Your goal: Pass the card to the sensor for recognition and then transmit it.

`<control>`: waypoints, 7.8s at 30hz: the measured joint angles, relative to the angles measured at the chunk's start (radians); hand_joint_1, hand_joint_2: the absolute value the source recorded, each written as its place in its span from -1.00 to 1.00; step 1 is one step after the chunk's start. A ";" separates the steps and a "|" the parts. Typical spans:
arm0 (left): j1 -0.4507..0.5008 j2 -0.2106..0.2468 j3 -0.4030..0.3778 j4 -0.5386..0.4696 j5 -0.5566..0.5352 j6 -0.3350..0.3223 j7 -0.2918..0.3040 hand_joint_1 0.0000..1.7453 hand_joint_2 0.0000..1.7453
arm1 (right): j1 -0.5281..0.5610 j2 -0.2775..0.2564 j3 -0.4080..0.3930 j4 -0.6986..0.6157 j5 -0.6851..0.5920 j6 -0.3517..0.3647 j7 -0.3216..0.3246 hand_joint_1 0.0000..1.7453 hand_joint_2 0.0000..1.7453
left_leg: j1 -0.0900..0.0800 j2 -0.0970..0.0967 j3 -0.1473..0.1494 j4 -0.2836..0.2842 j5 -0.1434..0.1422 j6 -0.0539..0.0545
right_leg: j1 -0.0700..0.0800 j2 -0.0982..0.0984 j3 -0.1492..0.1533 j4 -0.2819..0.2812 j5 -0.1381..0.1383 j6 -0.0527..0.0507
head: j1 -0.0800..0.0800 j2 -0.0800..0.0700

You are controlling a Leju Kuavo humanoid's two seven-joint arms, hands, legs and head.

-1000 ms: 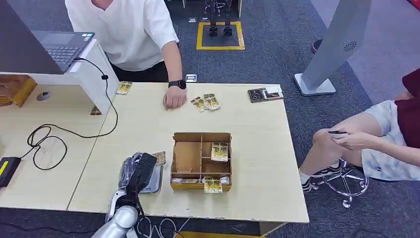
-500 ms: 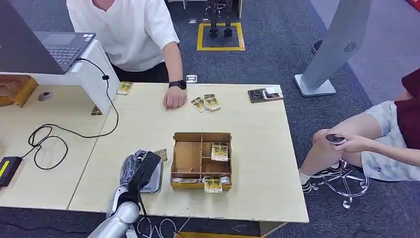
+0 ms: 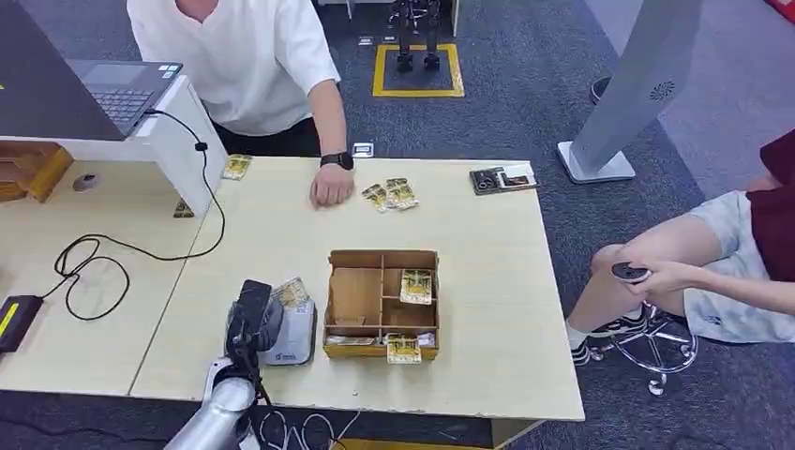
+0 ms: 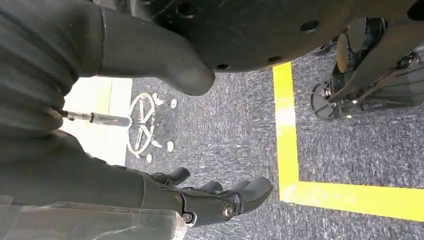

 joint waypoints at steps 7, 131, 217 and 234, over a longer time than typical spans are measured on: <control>-0.004 -0.009 0.023 0.022 0.047 0.019 -0.022 1.00 1.00 | 0.000 -0.003 0.011 -0.008 0.000 -0.006 0.000 -1.00 1.00 | 0.000 0.000 0.000 0.000 0.000 0.000 | 0.000 0.000 0.000 0.000 0.000 0.000 | 0.000 0.000; -0.074 -0.144 0.246 -0.188 -0.619 0.207 -0.096 -1.00 1.00 | -0.004 -0.017 0.062 -0.023 0.000 0.007 -0.005 -1.00 1.00 | 0.000 0.001 -0.004 0.001 0.000 0.000 | 0.000 0.002 -0.005 0.000 0.001 0.000 | 0.000 0.000; 0.283 0.174 -0.295 -0.515 -1.317 0.206 0.119 -1.00 1.00 | 0.013 0.002 -0.016 0.015 0.000 0.043 -0.025 -1.00 1.00 | 0.000 0.001 -0.004 0.000 -0.001 0.000 | 0.000 0.002 -0.005 -0.001 0.000 0.000 | -0.001 0.000; 0.252 0.219 -0.329 -0.502 -1.453 0.131 0.311 -1.00 1.00 | 0.019 0.002 -0.016 0.018 0.000 0.054 -0.025 -1.00 1.00 | 0.000 0.001 -0.004 0.000 -0.001 0.000 | 0.000 0.002 -0.005 -0.001 0.000 0.000 | 0.000 0.000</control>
